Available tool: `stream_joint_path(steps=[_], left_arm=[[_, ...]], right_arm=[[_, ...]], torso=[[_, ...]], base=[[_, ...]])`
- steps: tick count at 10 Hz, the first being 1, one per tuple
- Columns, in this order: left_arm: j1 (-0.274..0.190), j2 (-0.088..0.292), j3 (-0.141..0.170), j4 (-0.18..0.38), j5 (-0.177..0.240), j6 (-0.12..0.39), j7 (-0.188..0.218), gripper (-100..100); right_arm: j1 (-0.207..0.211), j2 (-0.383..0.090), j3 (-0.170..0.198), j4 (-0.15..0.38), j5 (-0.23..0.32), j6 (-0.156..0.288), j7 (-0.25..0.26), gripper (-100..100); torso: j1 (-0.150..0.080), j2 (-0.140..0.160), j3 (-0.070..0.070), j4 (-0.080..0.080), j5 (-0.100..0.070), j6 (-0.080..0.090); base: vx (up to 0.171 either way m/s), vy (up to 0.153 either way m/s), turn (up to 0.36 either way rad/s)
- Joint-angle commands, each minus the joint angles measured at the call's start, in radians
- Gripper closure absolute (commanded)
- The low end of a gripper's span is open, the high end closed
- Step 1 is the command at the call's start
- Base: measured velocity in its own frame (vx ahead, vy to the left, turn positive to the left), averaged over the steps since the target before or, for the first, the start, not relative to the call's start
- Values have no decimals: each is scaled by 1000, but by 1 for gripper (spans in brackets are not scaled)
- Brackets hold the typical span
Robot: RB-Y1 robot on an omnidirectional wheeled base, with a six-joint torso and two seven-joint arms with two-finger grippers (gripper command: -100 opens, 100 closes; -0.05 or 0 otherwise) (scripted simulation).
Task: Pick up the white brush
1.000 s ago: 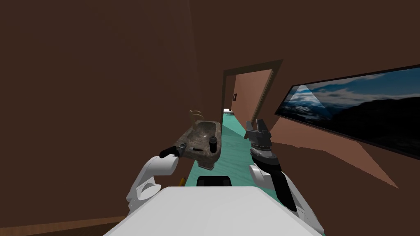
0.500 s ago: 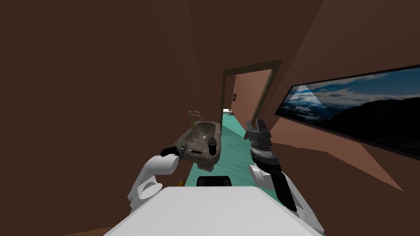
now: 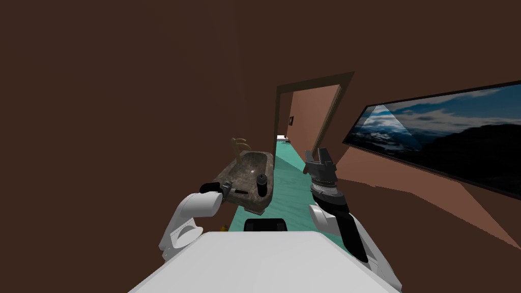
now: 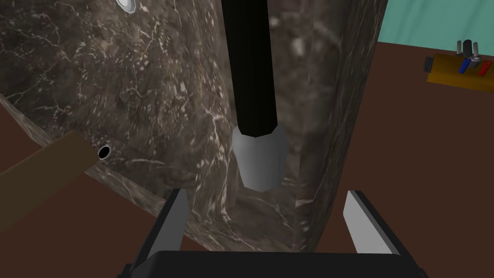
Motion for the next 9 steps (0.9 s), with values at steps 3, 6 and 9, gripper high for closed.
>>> stream_joint_path(steps=[3,6,9], left_arm=[[-7,-62,-1,-33,-1,94,-6,-100],[-6,-152,-2,-81,-1,157,-9,-100],[-5,-158,1,-89,1,163,-10,0]], right_arm=[[0,0,0,0,0,0,0,0],[0,0,0,0,0,0,0,0],[0,0,0,0,0,0,0,0]], torso=[[1,1,1,0,0,0],[1,1,1,0,0,0],[3,3,2,1,1,0]], base=[[25,-29,6],[19,-16,1],[1,-2,1]])
